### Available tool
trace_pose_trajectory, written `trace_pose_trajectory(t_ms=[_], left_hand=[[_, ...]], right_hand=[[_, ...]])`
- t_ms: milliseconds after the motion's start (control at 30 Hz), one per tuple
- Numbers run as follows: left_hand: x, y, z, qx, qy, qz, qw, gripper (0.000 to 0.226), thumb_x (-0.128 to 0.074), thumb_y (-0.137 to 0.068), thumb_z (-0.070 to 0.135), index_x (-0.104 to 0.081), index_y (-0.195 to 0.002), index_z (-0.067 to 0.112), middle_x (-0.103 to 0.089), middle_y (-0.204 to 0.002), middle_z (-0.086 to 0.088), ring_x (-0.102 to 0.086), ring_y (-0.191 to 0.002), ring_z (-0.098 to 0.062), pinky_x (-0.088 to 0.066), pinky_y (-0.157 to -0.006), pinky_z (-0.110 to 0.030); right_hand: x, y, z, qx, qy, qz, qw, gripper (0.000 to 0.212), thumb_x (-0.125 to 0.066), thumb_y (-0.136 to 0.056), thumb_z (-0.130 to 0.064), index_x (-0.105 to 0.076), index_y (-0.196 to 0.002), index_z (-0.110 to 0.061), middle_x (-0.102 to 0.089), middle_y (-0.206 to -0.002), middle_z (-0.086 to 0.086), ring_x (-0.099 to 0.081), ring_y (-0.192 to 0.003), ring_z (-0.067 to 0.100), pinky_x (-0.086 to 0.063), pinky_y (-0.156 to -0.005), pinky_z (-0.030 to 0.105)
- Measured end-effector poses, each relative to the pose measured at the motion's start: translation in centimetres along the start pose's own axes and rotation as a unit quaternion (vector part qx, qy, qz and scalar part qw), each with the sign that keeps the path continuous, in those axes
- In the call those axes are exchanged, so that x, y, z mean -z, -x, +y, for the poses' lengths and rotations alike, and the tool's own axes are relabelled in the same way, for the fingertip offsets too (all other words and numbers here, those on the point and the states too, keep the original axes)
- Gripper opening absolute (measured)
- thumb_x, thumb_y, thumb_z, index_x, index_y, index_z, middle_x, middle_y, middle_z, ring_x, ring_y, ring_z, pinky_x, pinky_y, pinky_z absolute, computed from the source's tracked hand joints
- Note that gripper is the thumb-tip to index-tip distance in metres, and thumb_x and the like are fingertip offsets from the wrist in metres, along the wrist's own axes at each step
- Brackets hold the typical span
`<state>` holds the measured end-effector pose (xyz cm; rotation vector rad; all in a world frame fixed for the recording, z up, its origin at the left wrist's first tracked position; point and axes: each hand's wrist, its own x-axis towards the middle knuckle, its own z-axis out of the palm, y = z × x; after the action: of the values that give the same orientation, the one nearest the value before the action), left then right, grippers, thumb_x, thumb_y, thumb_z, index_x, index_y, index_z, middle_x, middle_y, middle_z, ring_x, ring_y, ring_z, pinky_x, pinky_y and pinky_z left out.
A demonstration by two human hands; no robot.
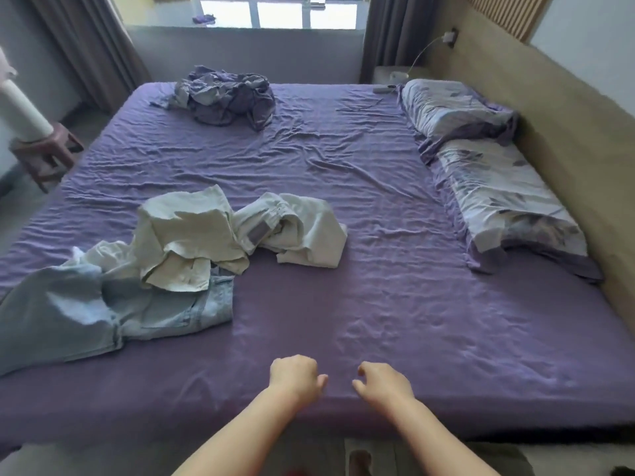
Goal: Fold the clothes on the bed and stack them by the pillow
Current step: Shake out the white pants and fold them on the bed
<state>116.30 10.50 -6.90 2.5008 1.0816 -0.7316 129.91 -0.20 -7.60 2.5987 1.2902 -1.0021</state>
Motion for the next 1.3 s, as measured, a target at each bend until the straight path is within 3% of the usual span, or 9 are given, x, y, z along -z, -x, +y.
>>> trace_pose_trajectory(t_ms=[267, 600, 1067, 1133, 1300], left_hand=[[4.1, -5.5, 2.4, 0.074, 0.042, 0.005, 0.996, 0.044, -0.039, -0.093, 0.052, -0.063, -0.105, 0.017, -0.065, -0.114, -0.006, -0.059, -0.108, -0.028, -0.041, -0.085, -0.033], [6.5, -8.0, 0.7, 0.136, 0.092, 0.006, 0.986, 0.043, -0.04, -0.092, 0.052, -0.064, -0.1, 0.018, -0.067, -0.108, -0.006, -0.061, -0.104, -0.028, -0.042, -0.08, -0.033], [13.8, -18.3, -9.0, 0.092, 0.089, 0.046, 0.991, 0.044, -0.039, -0.092, 0.054, -0.063, -0.105, 0.019, -0.066, -0.109, -0.005, -0.061, -0.103, -0.027, -0.041, -0.079, -0.035], [15.3, -20.2, -11.0, 0.087, 0.09, 0.06, 0.99, 0.045, -0.039, -0.092, 0.054, -0.062, -0.109, 0.019, -0.065, -0.112, -0.006, -0.06, -0.106, -0.028, -0.043, -0.082, -0.037], [18.0, -25.5, -15.5, 0.032, 0.144, 0.037, 0.988, 0.043, -0.049, -0.091, 0.05, -0.053, -0.122, 0.02, -0.057, -0.121, -0.006, -0.054, -0.114, -0.027, -0.045, -0.088, -0.038]], right_hand=[[6.4, -8.6, 1.8, 0.077, 0.045, 0.001, 0.996, 0.033, -0.043, -0.09, -0.038, -0.057, -0.113, -0.018, -0.061, -0.121, 0.002, -0.055, -0.113, 0.024, -0.043, -0.086, 0.031], [8.3, -14.4, -1.0, 0.14, 0.054, -0.043, 0.988, 0.032, -0.044, -0.089, -0.041, -0.057, -0.11, -0.02, -0.062, -0.116, -0.002, -0.057, -0.108, 0.021, -0.043, -0.079, 0.029], [14.3, -23.2, -9.9, 0.115, 0.008, 0.03, 0.993, 0.026, -0.045, -0.089, -0.039, -0.059, -0.1, -0.02, -0.064, -0.105, -0.001, -0.059, -0.098, 0.021, -0.043, -0.068, 0.03], [15.1, -25.2, -11.8, 0.115, -0.005, 0.035, 0.993, 0.025, -0.047, -0.089, -0.039, -0.059, -0.101, -0.02, -0.064, -0.109, 0.0, -0.059, -0.101, 0.021, -0.044, -0.071, 0.03], [16.6, -30.2, -15.4, 0.13, -0.049, 0.009, 0.99, 0.042, -0.051, -0.091, -0.033, -0.049, -0.13, -0.017, -0.056, -0.129, 0.006, -0.051, -0.12, 0.022, -0.043, -0.095, 0.033]])
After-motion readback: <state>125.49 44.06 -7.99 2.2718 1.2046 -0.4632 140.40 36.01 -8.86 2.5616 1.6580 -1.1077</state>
